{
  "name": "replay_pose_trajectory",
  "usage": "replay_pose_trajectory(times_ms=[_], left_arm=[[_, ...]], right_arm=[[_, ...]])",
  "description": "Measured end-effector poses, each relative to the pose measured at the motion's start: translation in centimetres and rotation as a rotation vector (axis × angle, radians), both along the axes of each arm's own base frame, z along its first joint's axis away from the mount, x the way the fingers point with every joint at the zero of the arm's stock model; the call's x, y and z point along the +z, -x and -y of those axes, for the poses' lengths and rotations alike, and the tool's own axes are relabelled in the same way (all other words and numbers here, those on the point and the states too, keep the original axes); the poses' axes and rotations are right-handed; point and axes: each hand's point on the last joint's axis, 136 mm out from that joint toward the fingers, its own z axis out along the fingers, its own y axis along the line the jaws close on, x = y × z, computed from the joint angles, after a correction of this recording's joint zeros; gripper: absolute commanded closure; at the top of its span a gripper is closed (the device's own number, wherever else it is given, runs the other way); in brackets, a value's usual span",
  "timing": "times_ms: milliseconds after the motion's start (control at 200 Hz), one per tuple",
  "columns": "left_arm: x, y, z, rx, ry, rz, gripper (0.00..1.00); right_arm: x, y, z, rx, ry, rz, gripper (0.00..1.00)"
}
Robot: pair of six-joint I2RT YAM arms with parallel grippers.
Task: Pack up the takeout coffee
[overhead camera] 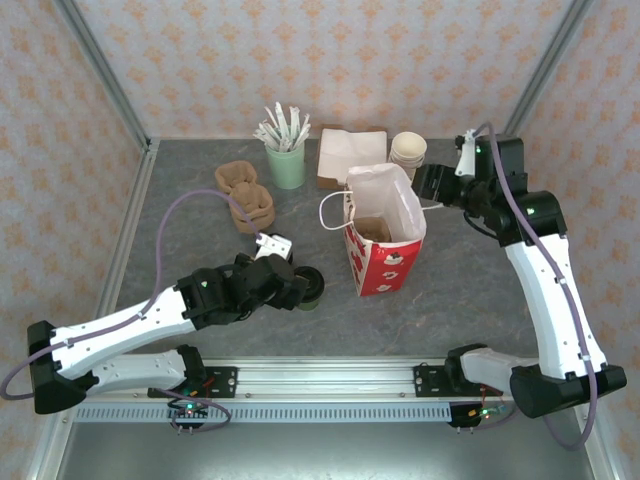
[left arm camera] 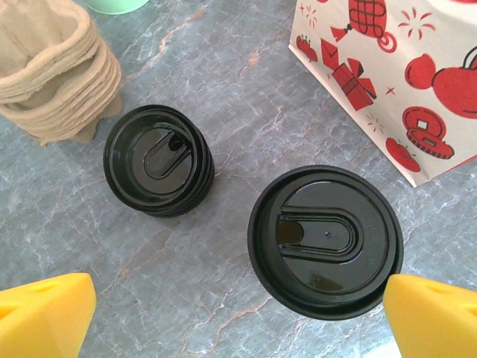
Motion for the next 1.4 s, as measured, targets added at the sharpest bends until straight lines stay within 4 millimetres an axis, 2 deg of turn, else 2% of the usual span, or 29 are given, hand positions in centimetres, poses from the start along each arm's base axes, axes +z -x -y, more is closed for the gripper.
replay_pose_trajectory(times_ms=[85,240,350,445,565,641,736,1031,1121,1321,1401], left_arm=[[-0.3,0.0,-0.1,0.002,-0.009,0.000,0.00],[-0.2,-0.2,-0.3,0.001,-0.023,0.014,0.00],[-0.1,-0.4,0.1,-0.008,-0.030,0.016,0.00],[0.4,-0.6,0.5,-0.008,-0.025,0.018,0.00],[0.6,-0.5,0.9,-0.007,-0.002,0.007,0.00],[0.4,-0.4,1.0,-0.005,0.016,-0.009,0.00],[0.2,-0.1,1.3,-0.006,0.034,-0.028,0.00],[-1.1,0.2,2.0,-0.022,0.038,-0.068,0.00],[-1.1,0.1,2.1,-0.025,0.039,-0.065,0.00],[-1.7,-0.2,2.5,-0.030,0.022,-0.069,0.00],[-2.1,-0.2,2.6,-0.034,0.007,-0.075,0.00]], right_arm=[[0.3,1.3,-0.4,0.039,-0.011,-0.002,0.26],[0.3,4.1,1.2,0.005,0.035,-0.001,0.29],[0.6,4.5,1.6,-0.002,0.055,0.022,0.32],[0.1,3.1,1.0,0.026,0.061,0.019,0.34],[-1.8,-0.6,-0.3,0.067,0.075,-0.039,0.34],[-4.3,-3.6,-1.3,0.087,0.086,-0.097,0.34],[-6.7,-5.4,-1.9,0.107,0.094,-0.155,0.34],[-8.3,-6.8,-3.0,0.161,0.087,-0.176,0.41],[-9.2,-7.1,-3.1,0.167,0.093,-0.197,0.49],[-10.6,-7.8,-3.2,0.154,0.088,-0.243,0.79],[-10.4,-7.8,-3.2,0.122,0.060,-0.251,0.84]])
